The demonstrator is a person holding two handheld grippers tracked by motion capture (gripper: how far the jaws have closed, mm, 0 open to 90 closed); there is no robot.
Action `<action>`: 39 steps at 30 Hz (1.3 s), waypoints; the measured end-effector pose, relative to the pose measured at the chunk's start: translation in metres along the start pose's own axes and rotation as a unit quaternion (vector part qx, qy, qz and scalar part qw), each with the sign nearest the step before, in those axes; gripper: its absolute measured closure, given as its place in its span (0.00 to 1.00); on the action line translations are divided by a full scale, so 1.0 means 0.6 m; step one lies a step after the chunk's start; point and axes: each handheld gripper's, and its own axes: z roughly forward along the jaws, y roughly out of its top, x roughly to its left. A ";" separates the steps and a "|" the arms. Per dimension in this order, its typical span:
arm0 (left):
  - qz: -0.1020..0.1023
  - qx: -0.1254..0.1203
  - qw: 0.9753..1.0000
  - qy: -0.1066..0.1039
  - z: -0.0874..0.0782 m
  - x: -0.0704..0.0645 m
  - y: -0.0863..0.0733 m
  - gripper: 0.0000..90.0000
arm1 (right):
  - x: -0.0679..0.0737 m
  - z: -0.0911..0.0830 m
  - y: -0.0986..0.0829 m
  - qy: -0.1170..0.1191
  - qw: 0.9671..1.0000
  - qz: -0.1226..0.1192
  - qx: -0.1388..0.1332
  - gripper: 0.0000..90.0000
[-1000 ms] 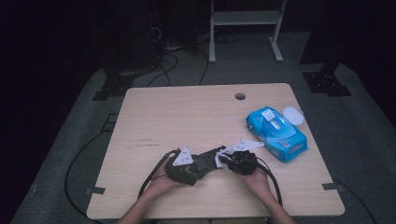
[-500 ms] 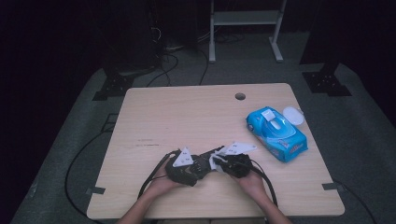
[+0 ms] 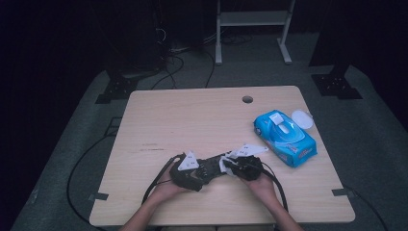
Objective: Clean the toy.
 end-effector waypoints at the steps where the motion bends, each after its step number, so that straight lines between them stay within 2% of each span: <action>1: 0.002 0.000 1.000 0.002 0.001 -0.002 0.001 0.27 | 0.009 0.004 0.002 0.008 1.000 -0.007 -0.001 0.91; 3: 0.006 0.002 1.000 0.002 0.001 -0.002 0.001 0.27 | 0.028 0.013 0.007 0.024 1.000 -0.019 -0.005 0.91; 5: 0.005 0.000 1.000 0.002 0.002 -0.004 0.001 0.27 | 0.045 0.019 0.011 0.052 0.998 -0.021 -0.011 0.91; 7: 0.009 0.002 1.000 0.002 0.003 -0.005 0.001 0.27 | 0.064 0.026 0.015 0.066 0.997 -0.031 -0.015 0.91; 9: 0.008 0.005 1.000 -0.002 0.004 -0.005 0.001 0.27 | 0.073 0.031 0.017 0.073 0.997 -0.038 -0.013 0.91; 11: 0.011 0.004 1.000 0.000 0.004 -0.006 0.001 0.27 | 0.070 0.033 0.016 0.075 0.996 -0.037 -0.014 0.91; 14: 0.011 -0.002 1.000 -0.002 0.002 -0.005 0.002 0.27 | 0.052 0.028 0.015 0.051 0.998 -0.030 -0.017 0.91; 16: 0.009 -0.002 1.000 -0.002 0.003 -0.005 0.002 0.27 | 0.033 0.020 0.012 0.027 0.999 -0.015 -0.016 0.91; 19: 0.013 -0.002 1.000 -0.001 0.003 -0.007 0.003 0.27 | 0.015 0.017 0.007 0.017 1.000 0.009 -0.017 0.92; 21: 0.015 -0.003 1.000 -0.002 0.003 -0.009 0.004 0.27 | 0.019 0.018 0.008 0.021 1.000 0.008 -0.018 0.92; 24: 0.027 0.003 1.000 -0.003 0.005 -0.014 0.006 0.27 | 0.045 0.026 0.016 0.043 0.999 -0.014 -0.021 0.92; 27: 0.031 0.004 0.999 -0.007 0.007 -0.018 0.006 0.27 | 0.067 0.034 0.022 0.053 0.998 -0.039 -0.017 0.92; 30: 0.032 0.001 0.999 -0.007 0.005 -0.018 0.007 0.27 | 0.062 0.032 0.024 0.035 0.998 -0.049 -0.012 0.92; 32: 0.034 0.001 0.999 -0.008 0.004 -0.017 0.007 0.27 | 0.046 0.028 0.024 0.010 0.999 -0.048 -0.012 0.92; 34: 0.037 0.003 0.999 -0.006 0.005 -0.018 0.008 0.27 | 0.032 0.027 0.023 -0.001 0.999 -0.036 -0.014 0.93; 36: 0.037 0.002 0.999 -0.005 0.005 -0.019 0.008 0.27 | 0.030 0.029 0.024 0.004 0.999 -0.029 -0.014 0.93; 39: 0.040 0.003 0.999 -0.004 0.005 -0.019 0.008 0.27 | 0.048 0.036 0.030 0.032 0.999 -0.039 -0.018 0.93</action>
